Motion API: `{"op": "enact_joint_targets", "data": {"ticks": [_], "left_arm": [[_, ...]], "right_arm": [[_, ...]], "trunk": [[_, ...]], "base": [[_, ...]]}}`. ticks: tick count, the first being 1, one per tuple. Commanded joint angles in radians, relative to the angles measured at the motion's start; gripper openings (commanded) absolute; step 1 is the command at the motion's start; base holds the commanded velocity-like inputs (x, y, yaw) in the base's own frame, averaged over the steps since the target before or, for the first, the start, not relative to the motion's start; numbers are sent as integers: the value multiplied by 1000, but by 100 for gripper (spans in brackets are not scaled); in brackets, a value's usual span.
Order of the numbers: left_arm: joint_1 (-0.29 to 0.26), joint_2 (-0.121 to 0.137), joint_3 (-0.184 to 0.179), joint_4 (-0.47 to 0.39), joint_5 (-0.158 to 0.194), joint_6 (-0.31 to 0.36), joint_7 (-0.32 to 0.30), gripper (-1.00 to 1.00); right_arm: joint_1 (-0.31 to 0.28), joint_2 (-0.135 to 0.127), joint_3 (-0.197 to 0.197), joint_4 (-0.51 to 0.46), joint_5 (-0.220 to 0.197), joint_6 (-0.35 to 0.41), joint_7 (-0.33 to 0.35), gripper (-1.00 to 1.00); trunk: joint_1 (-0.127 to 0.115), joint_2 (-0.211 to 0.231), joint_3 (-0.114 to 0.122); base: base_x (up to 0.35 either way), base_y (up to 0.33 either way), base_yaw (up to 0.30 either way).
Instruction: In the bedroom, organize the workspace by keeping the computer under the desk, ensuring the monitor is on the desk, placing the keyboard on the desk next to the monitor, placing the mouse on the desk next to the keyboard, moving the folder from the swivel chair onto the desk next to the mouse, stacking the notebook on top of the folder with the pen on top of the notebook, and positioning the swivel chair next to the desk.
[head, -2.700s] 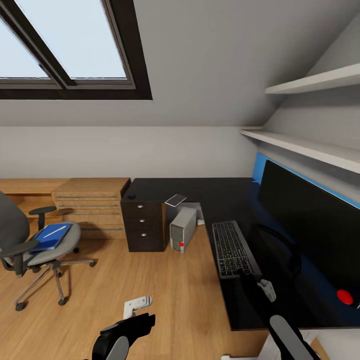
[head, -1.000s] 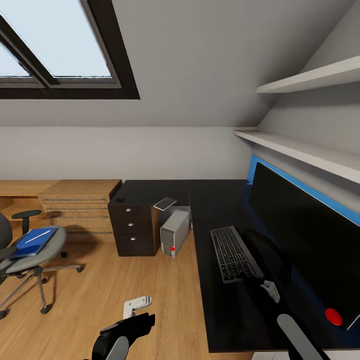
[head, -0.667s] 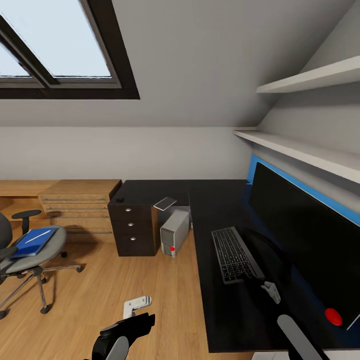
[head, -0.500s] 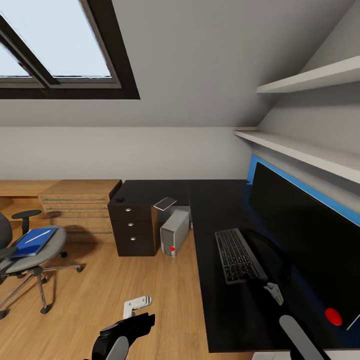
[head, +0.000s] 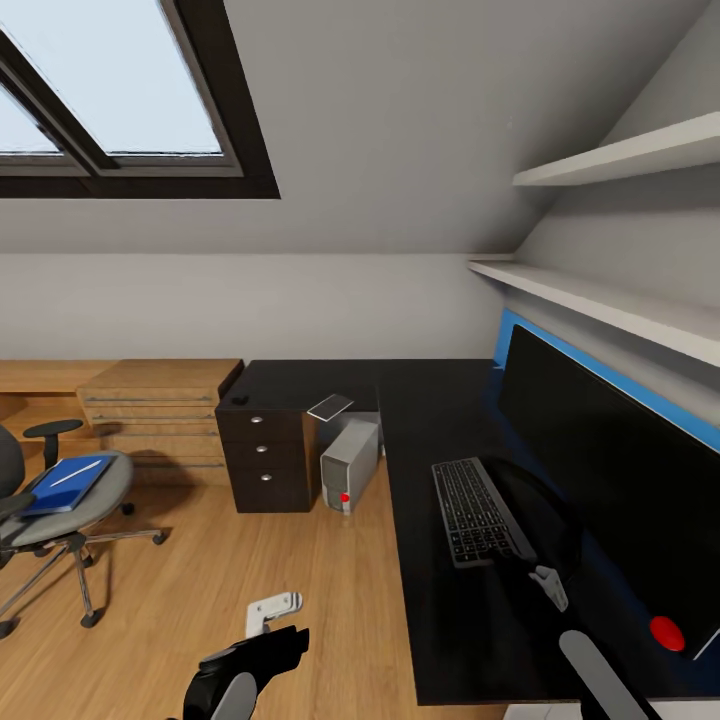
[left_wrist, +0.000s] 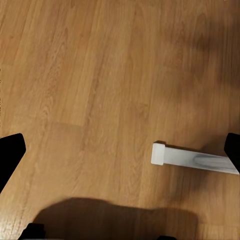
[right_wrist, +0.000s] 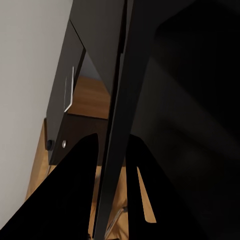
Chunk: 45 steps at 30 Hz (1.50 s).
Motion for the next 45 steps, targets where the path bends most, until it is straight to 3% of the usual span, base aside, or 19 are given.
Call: {"op": "enact_joint_targets", "data": {"ticks": [1, 5, 15, 16, 45], "left_arm": [[-1, 0, 5, -1, 10, 1, 10, 100], [-1, 0, 33, 0, 9, 1, 10, 100], [-1, 0, 37, 0, 10, 1, 10, 100], [-1, 0, 37, 0, 10, 1, 10, 100], [-1, 0, 38, 0, 10, 1, 10, 100]], "right_arm": [[-1, -1, 2, 0, -11, 2, 5, -100], [-1, 0, 2, 0, -11, 2, 5, -100], [-1, -1, 2, -1, -10, 4, 6, -100], [-1, -1, 2, 0, -10, 4, 6, 100], [-1, 0, 3, -1, -10, 3, 9, 100]], "trunk": [[0, -1, -2], [0, -1, -2], [0, -1, -2], [0, -1, -2], [0, -1, -2]], "base": [[18, 0, 0], [125, 0, 0], [19, 0, 0], [0, 0, 0], [-27, -26, 0]]}}
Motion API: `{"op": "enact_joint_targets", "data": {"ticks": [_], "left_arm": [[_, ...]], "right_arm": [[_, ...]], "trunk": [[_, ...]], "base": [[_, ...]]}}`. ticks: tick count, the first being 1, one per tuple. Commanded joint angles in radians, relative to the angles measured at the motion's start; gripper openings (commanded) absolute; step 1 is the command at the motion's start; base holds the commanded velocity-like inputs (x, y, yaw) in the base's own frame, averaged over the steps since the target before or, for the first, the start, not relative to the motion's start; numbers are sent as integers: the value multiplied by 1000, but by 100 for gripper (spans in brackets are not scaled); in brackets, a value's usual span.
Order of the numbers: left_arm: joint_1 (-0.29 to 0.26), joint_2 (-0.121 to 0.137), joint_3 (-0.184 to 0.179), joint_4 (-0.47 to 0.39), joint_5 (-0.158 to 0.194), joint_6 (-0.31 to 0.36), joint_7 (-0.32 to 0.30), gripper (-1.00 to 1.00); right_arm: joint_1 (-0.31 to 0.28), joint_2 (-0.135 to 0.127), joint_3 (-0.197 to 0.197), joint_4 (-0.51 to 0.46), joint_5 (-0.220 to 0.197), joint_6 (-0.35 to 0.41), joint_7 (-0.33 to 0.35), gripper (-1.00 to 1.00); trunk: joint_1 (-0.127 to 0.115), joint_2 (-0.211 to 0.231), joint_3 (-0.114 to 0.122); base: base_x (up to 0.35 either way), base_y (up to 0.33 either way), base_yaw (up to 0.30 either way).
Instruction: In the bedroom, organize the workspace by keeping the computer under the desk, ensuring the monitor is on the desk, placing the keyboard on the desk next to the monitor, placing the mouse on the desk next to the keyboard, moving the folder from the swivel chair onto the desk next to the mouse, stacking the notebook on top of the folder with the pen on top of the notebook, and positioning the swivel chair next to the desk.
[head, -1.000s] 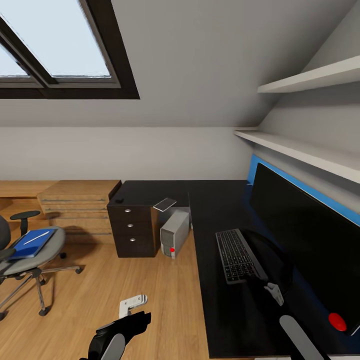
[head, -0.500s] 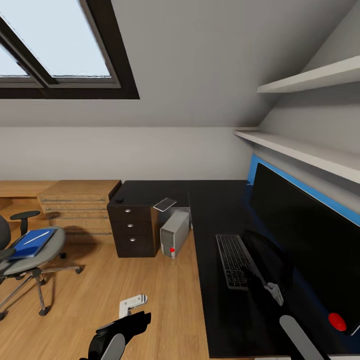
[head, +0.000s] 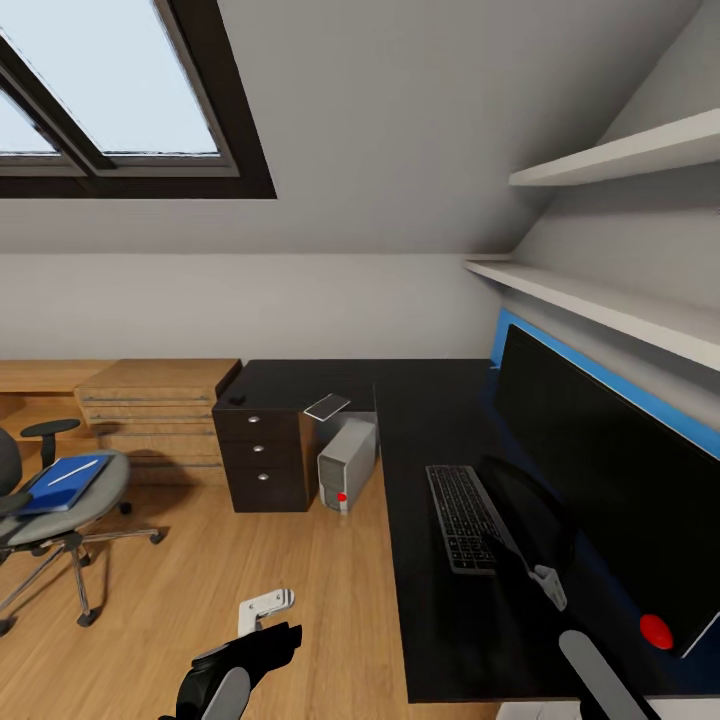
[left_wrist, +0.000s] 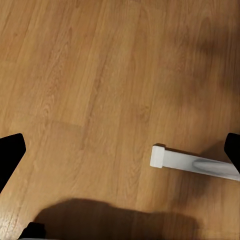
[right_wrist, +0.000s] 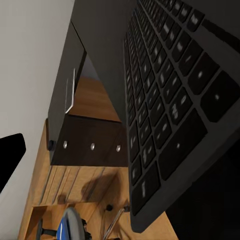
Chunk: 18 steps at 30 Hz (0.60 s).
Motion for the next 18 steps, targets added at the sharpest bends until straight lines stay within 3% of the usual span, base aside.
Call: {"op": "enact_joint_targets", "data": {"ticks": [1, 6, 18], "left_arm": [[-1, 0, -1, -1, 10, 1, 10, 100], [-1, 0, -1, -1, 9, 1, 9, 100], [-1, 0, 25, -1, 9, 1, 7, 100]], "right_arm": [[-1, -1, 2, 0, -8, 1, 2, 100], [-1, -1, 2, 0, -7, 0, 2, 100], [-1, -1, 2, 0, -7, -1, 1, 100]], "trunk": [[0, -1, -2], [0, -1, -2], [0, -1, -2]], "base": [[-1, -1, 0], [-94, 0, 0], [-321, 0, 0]]}}
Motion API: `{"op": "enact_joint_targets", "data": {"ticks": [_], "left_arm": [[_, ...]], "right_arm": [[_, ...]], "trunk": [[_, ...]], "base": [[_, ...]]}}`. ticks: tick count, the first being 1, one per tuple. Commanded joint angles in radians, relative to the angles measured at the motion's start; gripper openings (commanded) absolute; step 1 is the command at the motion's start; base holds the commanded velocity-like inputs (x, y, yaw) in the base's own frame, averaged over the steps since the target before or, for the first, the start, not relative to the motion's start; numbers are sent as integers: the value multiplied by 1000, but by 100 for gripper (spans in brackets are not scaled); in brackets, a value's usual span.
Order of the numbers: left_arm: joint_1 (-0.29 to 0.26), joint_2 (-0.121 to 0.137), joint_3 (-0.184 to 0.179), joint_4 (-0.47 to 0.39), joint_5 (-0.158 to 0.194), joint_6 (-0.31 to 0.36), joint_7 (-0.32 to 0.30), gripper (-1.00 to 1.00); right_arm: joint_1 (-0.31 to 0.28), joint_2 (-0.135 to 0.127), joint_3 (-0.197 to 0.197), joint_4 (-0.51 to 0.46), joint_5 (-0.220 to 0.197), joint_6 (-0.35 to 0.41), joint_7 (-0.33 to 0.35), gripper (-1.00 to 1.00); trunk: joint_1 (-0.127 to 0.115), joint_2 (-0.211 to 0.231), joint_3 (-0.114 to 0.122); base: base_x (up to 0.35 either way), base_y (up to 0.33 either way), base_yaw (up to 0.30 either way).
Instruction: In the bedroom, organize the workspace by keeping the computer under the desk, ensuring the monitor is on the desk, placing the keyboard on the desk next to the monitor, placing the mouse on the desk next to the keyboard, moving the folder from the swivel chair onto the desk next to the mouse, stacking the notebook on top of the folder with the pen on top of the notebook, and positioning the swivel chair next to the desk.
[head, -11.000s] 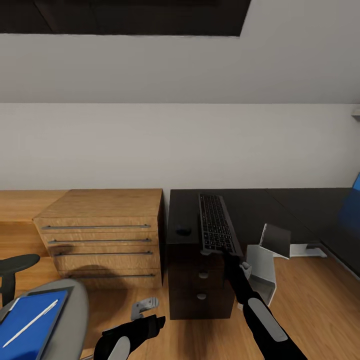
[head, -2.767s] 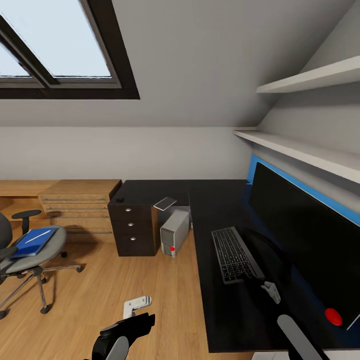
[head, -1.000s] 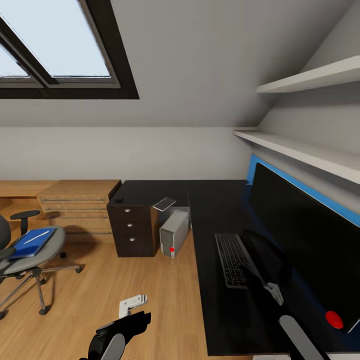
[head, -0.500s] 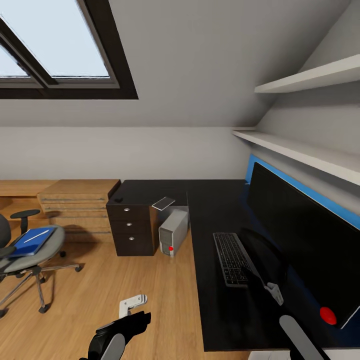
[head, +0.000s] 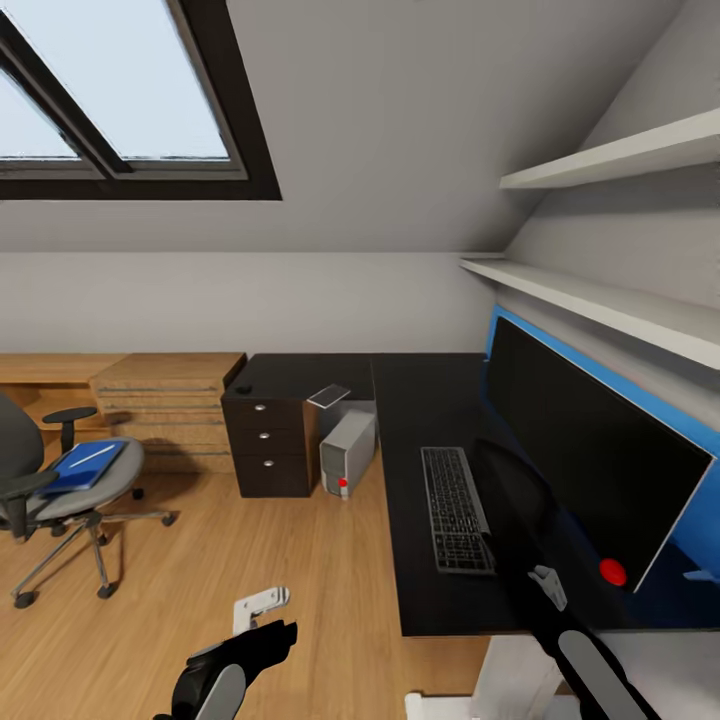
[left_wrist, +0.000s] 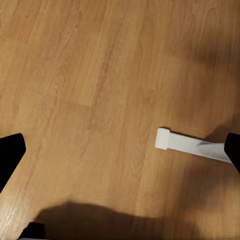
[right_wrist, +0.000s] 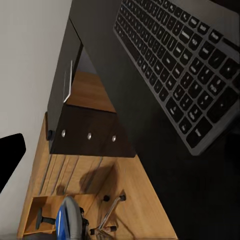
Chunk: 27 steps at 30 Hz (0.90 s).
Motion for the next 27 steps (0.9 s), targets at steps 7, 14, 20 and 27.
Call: {"op": "enact_joint_targets", "data": {"ticks": [7, 14, 20, 27], "left_arm": [[-1, 1, 4, -1, 7, 1, 12, 100], [-1, 19, 4, 34, 6, -3, 15, 100], [-1, 54, -2, 370, -1, -137, 6, 100], [-1, 63, -57, 606, -27, -376, -21, 100]], "right_arm": [[-1, 1, 4, 1, -7, -2, 2, 100], [-1, 26, 10, 1, 3, -4, 1, 100], [-1, 94, 21, 52, 161, -35, -11, 100], [-1, 176, 75, 402, 637, -340, -14, 100]], "trunk": [[0, -2, -2], [0, -2, -2], [0, -2, -2], [0, -2, -2]], "base": [[-335, 0, 0], [-336, 0, 0], [-335, 0, 0], [-288, 134, 0]]}}
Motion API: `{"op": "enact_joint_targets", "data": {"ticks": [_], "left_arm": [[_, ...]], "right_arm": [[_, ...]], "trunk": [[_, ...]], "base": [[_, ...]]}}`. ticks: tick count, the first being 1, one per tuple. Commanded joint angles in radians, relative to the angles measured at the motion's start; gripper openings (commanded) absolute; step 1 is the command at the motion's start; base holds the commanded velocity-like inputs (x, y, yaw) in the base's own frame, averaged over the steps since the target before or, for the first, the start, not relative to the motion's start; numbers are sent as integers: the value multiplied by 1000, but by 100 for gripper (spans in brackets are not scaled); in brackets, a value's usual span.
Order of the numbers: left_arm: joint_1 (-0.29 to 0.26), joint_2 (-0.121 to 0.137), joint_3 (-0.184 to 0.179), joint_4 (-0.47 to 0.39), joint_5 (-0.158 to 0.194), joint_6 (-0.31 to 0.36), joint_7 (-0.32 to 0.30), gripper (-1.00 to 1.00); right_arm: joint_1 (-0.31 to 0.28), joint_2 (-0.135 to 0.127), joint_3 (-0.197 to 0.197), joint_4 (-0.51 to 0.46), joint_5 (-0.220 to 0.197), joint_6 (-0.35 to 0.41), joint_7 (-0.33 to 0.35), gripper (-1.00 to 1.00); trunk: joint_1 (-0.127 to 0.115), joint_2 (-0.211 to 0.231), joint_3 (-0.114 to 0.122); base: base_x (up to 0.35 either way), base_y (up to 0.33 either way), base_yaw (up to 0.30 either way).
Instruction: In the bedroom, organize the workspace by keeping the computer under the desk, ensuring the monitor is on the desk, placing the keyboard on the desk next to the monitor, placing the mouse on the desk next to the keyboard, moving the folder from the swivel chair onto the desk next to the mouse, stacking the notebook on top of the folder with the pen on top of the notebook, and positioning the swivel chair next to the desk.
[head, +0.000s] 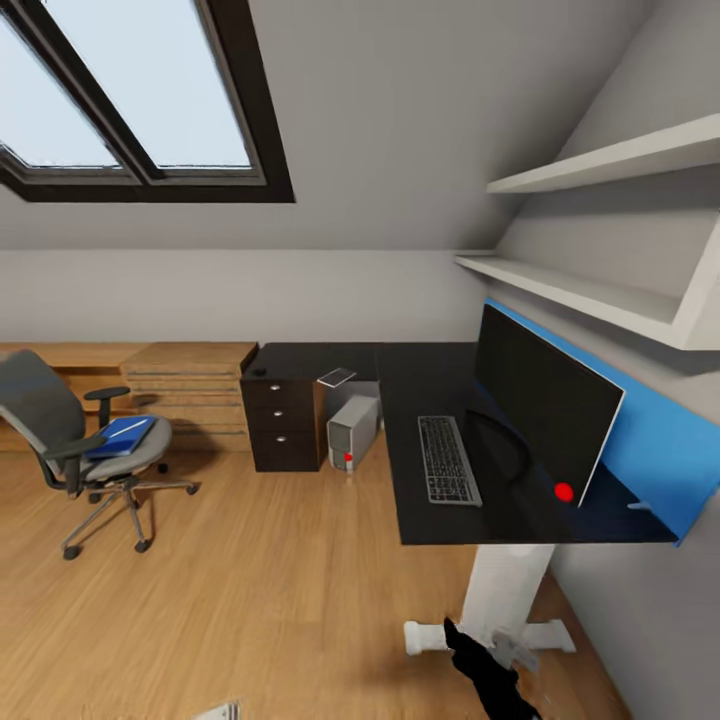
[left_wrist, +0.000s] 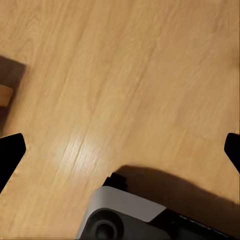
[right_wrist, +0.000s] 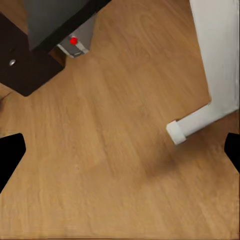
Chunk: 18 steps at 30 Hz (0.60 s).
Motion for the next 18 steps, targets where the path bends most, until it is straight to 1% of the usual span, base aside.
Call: {"op": "enact_joint_targets", "data": {"ticks": [1, 2, 4, 5, 7, 8, 9, 12, 16, 18], "left_arm": [[-1, 2, -8, 8, 2, -1, 7, 100], [-1, 3, -11, 24, -2, -6, 4, 100], [-1, 3, -12, 37, -5, -11, -2, 100], [-1, 3, -14, 48, -7, -19, -11, 100], [-1, 2, -17, 72, -8, -53, -37, 100], [-1, 1, -20, 104, -9, -96, -69, 100], [-1, 1, -22, 118, -9, -112, -82, 100], [-1, 0, -40, 205, -10, -186, -148, 100], [-1, 1, -46, 239, -11, -209, -168, 100], [-1, 2, -48, 249, -11, -215, -173, 100]], "right_arm": [[-1, 6, 4, 28, 19, -38, 3, 100], [-1, 15, 5, 80, 68, -99, 3, 100], [-1, 21, 6, 130, 103, -156, 3, 100], [-1, 25, 6, 178, 127, -206, 3, 100], [-1, 29, 4, 255, 148, -267, 2, 100], [-1, 28, -2, 300, 151, -287, -1, 100], [-1, 29, -3, 313, 152, -292, -2, 100], [-1, 32, -1, 363, 157, -306, -1, 100], [-1, 34, 5, 376, 175, -316, 3, 100], [-1, 37, 5, 381, 201, -319, 5, 100]], "trunk": [[0, -2, -2], [0, -2, -2], [0, -2, -2], [0, -2, -2], [0, -2, -2], [0, -2, -2], [0, -2, -2], [0, -2, -2], [0, -2, -2], [0, -2, -2]], "base": [[-190, 269, 0], [-179, 277, 0], [-164, 287, 0], [-146, 299, 0], [-122, 307, 0], [-61, 316, 0], [-49, 318, 0], [-21, 323, 0], [26, 325, 0], [117, 317, 0]]}}
